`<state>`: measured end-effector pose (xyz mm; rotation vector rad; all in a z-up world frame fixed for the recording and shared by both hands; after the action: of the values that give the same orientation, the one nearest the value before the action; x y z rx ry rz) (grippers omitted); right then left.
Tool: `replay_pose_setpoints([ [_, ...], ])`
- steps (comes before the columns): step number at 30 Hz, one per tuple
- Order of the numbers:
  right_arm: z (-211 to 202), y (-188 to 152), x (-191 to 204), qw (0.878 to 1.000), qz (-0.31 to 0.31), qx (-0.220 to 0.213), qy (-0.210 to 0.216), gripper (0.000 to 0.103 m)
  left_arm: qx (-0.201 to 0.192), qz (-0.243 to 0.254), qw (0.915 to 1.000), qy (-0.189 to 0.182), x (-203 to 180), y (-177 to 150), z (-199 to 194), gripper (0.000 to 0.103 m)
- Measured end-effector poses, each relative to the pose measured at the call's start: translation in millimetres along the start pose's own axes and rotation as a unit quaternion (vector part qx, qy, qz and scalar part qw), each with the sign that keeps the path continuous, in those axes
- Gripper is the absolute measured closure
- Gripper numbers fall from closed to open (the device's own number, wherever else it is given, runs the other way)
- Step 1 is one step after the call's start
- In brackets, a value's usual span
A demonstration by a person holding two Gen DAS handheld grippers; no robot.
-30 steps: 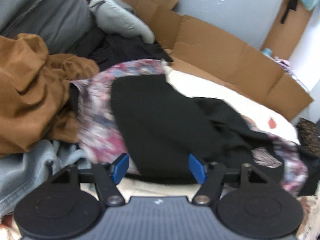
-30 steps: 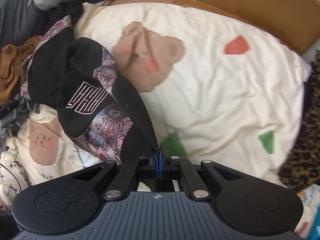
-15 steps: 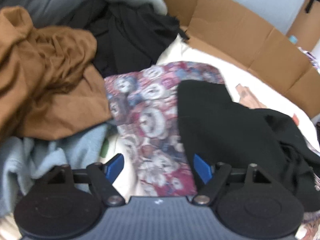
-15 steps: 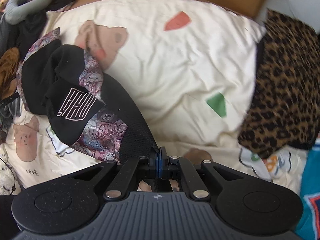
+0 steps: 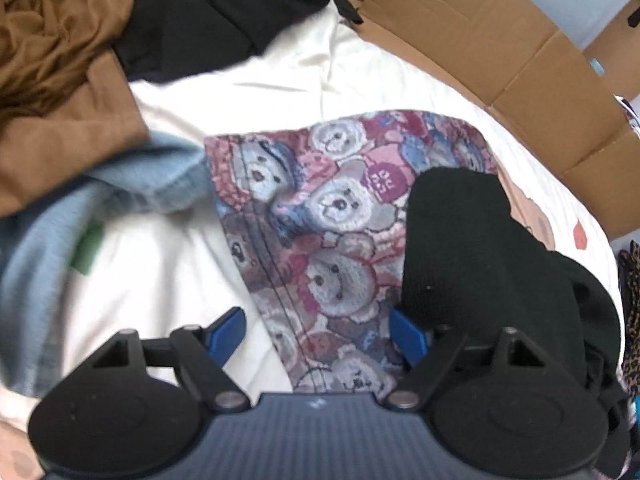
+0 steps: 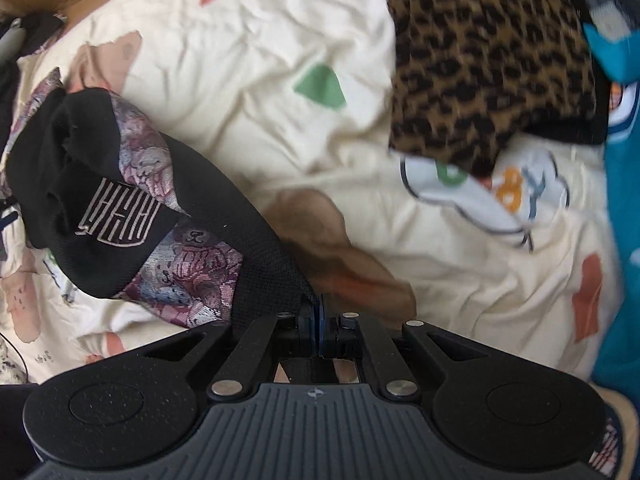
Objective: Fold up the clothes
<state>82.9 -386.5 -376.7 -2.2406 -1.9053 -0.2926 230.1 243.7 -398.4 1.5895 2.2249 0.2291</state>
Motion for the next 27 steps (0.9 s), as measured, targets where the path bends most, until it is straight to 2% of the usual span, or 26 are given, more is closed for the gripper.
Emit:
replay_pose_setpoints([
  [1,5,-4,-1,1.0,0.0,0.002,-0.001,0.096,-0.001,-0.001,1.0,0.0,-1,0,2,0.022],
  [4,9,-7,4,1.0,-0.003,-0.014,0.015,0.089,0.0,0.001,1.0,0.001,-5,-2,5,0.025],
  [7,6,0,11,0.998,-0.013,-0.044,0.036,0.06,0.002,0.003,1.0,-0.002,-10,-3,6,0.027],
  [11,2,21,26,0.993,-0.025,-0.09,0.079,0.056,0.002,0.005,1.0,0.0,-18,-8,8,0.027],
  [14,12,39,40,0.989,-0.036,-0.103,0.099,0.054,0.006,0.013,0.9999,-0.001,-21,-10,10,0.027],
  [17,29,53,54,0.987,-0.049,-0.106,0.112,0.05,0.014,0.046,0.9989,0.002,-27,-15,12,0.034],
  [18,35,58,58,0.986,-0.053,-0.107,0.113,0.05,0.016,0.057,0.9982,0.002,-27,-15,13,0.041],
  [19,41,61,62,0.986,-0.056,-0.108,0.115,0.05,0.019,0.067,0.9976,-0.003,-30,-15,13,0.057],
  [21,51,66,68,0.985,-0.06,-0.109,0.118,0.05,0.025,0.085,0.996,-0.006,-35,-18,15,0.075],
  [24,61,72,75,0.984,-0.067,-0.112,0.118,0.05,0.022,0.097,0.995,-0.003,-40,-21,15,0.087],
  [27,70,75,78,0.984,-0.07,-0.113,0.119,0.05,0.019,0.094,0.9954,0.001,-43,-25,14,0.091],
])
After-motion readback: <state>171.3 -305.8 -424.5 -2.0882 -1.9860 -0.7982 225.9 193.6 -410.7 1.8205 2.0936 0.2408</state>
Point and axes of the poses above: each gripper's, at about its wrist camera, not at the fingertips, and z roughly the way its jaws point, x to its left, y to its top, the point moved 6 cm from there along z, roughly the way its jaws point, and after that the axes turned 6 degrees about y, right-handed, at the moved point
